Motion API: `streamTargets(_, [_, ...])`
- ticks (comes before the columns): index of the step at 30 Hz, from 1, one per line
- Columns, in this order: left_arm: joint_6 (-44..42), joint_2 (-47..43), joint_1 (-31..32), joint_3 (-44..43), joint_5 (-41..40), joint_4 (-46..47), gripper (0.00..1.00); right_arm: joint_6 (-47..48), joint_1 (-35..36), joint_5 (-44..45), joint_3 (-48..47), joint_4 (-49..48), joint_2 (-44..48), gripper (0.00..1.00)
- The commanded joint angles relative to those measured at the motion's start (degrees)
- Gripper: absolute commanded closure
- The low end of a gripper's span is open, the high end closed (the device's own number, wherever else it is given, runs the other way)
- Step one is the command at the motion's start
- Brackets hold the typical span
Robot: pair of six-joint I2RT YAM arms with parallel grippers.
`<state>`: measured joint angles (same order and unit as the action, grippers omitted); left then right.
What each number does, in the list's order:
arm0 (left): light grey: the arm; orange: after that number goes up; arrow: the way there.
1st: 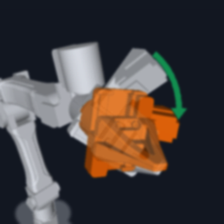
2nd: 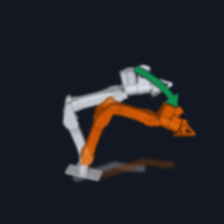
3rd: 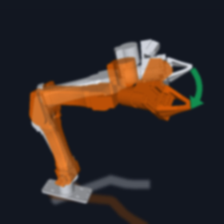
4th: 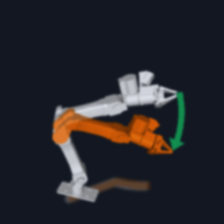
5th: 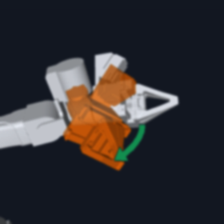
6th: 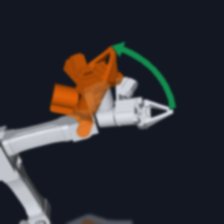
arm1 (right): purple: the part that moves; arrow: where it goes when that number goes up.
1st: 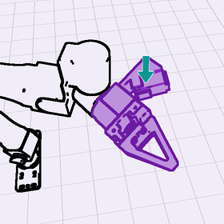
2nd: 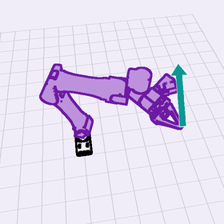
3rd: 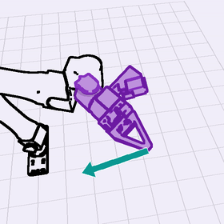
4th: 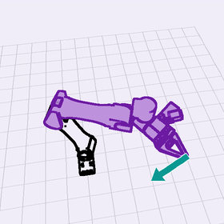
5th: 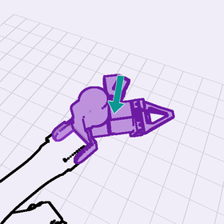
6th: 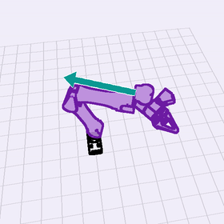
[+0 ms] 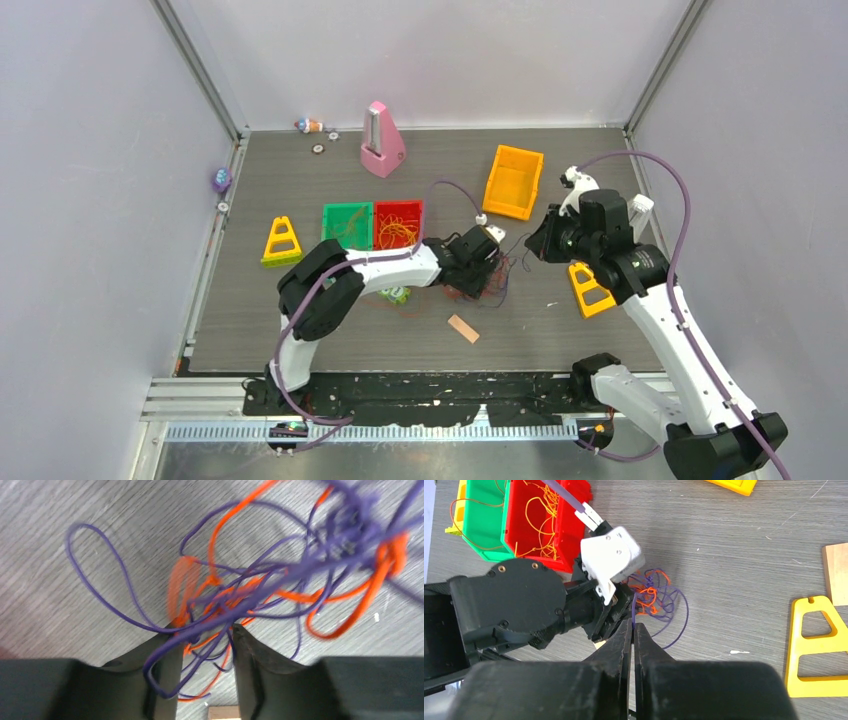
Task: Untangle the cables
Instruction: Untie the cable.
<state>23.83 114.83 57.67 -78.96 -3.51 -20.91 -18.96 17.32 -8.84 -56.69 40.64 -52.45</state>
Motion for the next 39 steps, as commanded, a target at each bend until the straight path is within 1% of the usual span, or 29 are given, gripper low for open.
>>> streamTargets(1, [2.8, -0.7, 0.8, 3.7, -3.2, 6.2, 0.78, -1.1, 0.3, 2.0, -2.1, -1.0, 2.1, 0.94])
streamTargets(2, [3.1, -2.2, 0.8, 6.3, -4.2, 8.4, 0.94, -1.3, 0.3, 3.3, -2.0, -0.9, 2.2, 0.94])
streamTargets(3, [3.3, -4.1, 0.9, 8.9, -5.7, 10.5, 1.0, -2.1, 0.3, 4.5, -1.9, -0.6, 2.5, 0.94])
streamTargets(6, [3.5, -11.2, 0.8, 16.9, -12.2, 13.5, 1.0, -4.3, 0.2, 13.9, -0.3, 0.0, 4.0, 0.94])
streamTargets(8, [3.3, -18.0, 0.6, 21.3, -15.7, 14.3, 1.0, -5.8, 0.0, 17.8, 1.1, -0.2, 4.9, 0.94])
streamTargets(12, [3.3, -30.6, -1.6, 28.5, -17.9, 12.8, 1.0, -7.8, -0.7, 21.7, 4.1, -1.0, 5.3, 0.94])
streamTargets(14, [3.1, -36.9, -4.2, 30.9, -18.3, 8.1, 1.0, -8.8, -1.1, 23.4, 5.4, -1.1, 5.1, 0.94])
streamTargets(17, [3.1, -47.0, -8.8, 34.1, -18.0, 1.6, 1.0, -10.9, -1.7, 29.2, 8.2, -1.2, 5.4, 0.94])
streamTargets(21, [2.7, -62.7, -17.3, 39.4, -14.6, -4.9, 1.0, -14.4, -4.1, 33.5, 11.9, -1.7, 6.6, 0.94])
streamTargets(23, [2.2, -69.5, -21.5, 40.8, -13.6, -8.2, 1.0, -15.6, -5.5, 33.7, 13.2, -2.0, 7.0, 0.94])
streamTargets(26, [2.7, -76.9, -25.8, 41.0, -15.2, -13.4, 1.0, -17.6, -6.8, 34.8, 14.5, -2.0, 7.1, 0.94])
streamTargets(28, [4.5, -79.8, -27.5, 40.2, -17.4, -17.2, 1.0, -19.2, -7.2, 36.6, 15.0, -1.6, 7.6, 0.94])
streamTargets(30, [5.6, -81.9, -28.7, 40.1, -19.1, -18.6, 1.0, -19.5, -7.5, 36.6, 15.6, -2.2, 8.2, 0.94])
streamTargets(31, [5.8, -82.8, -29.2, 40.4, -19.1, -18.5, 1.0, -18.0, -7.6, 35.8, 15.9, -3.8, 8.3, 0.94])
streamTargets(36, [5.9, -84.1, -29.5, 40.0, -18.4, -18.5, 1.0, -13.4, -7.5, 26.4, 16.1, -5.7, 4.8, 0.94])
streamTargets(38, [5.6, -84.5, -29.5, 39.8, -18.2, -17.9, 1.0, -10.5, -7.6, 21.5, 16.2, -6.8, 3.3, 0.94])
streamTargets(39, [5.3, -84.6, -29.5, 39.9, -17.6, -17.3, 1.0, -9.0, -7.6, 18.0, 16.4, -7.2, 2.9, 0.93])
